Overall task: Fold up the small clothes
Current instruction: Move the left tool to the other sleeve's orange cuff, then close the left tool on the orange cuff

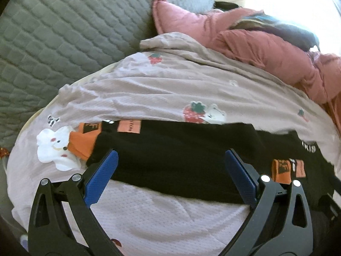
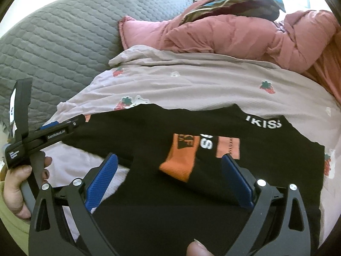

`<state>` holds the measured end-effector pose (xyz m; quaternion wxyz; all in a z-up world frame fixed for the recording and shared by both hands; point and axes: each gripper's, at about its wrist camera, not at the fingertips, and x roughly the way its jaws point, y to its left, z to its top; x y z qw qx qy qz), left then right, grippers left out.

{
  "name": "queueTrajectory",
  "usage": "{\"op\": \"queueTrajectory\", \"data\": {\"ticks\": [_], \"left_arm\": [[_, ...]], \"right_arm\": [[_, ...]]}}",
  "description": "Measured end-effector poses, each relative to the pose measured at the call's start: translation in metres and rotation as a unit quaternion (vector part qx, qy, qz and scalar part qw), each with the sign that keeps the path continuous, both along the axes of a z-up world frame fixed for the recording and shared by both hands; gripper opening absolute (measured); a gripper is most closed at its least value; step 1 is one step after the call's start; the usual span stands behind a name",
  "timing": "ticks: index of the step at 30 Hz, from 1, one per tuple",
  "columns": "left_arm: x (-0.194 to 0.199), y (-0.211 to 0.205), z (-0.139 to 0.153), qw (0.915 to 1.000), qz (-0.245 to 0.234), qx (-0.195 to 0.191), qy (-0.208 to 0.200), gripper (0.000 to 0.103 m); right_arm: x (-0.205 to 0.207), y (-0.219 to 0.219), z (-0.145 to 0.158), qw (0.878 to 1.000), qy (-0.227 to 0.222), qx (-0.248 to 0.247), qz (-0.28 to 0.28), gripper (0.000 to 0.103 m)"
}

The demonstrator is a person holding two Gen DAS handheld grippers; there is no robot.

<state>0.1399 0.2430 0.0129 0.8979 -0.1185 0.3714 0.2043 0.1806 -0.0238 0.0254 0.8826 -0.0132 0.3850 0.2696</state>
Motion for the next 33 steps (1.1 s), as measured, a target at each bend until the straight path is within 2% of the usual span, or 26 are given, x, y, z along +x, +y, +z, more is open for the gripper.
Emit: {"op": "queueTrajectory", "data": {"ticks": [8,12,20,33], "left_arm": [[-0.005,0.032,-0.006,0.9980,0.063,0.009,0.006,0.093],[-0.008,0.049,-0.011,0.9959,0.089,-0.004,0.010,0.093],[-0.013,0.069,-0.018,0.9909,0.133,-0.005,0.019,0.093],[-0.008,0.105,-0.051,0.9816,0.175,-0.064,0.043,0.093]], "right_arm": [[0.009,0.021,0.003,1.000,-0.005,0.003,0.013,0.097],[0.012,0.032,0.004,1.000,-0.007,0.003,0.022,0.097],[0.017,0.057,0.004,0.999,-0.012,0.000,0.051,0.097],[0.024,0.073,-0.022,0.998,0.016,-0.008,0.061,0.097]]}}
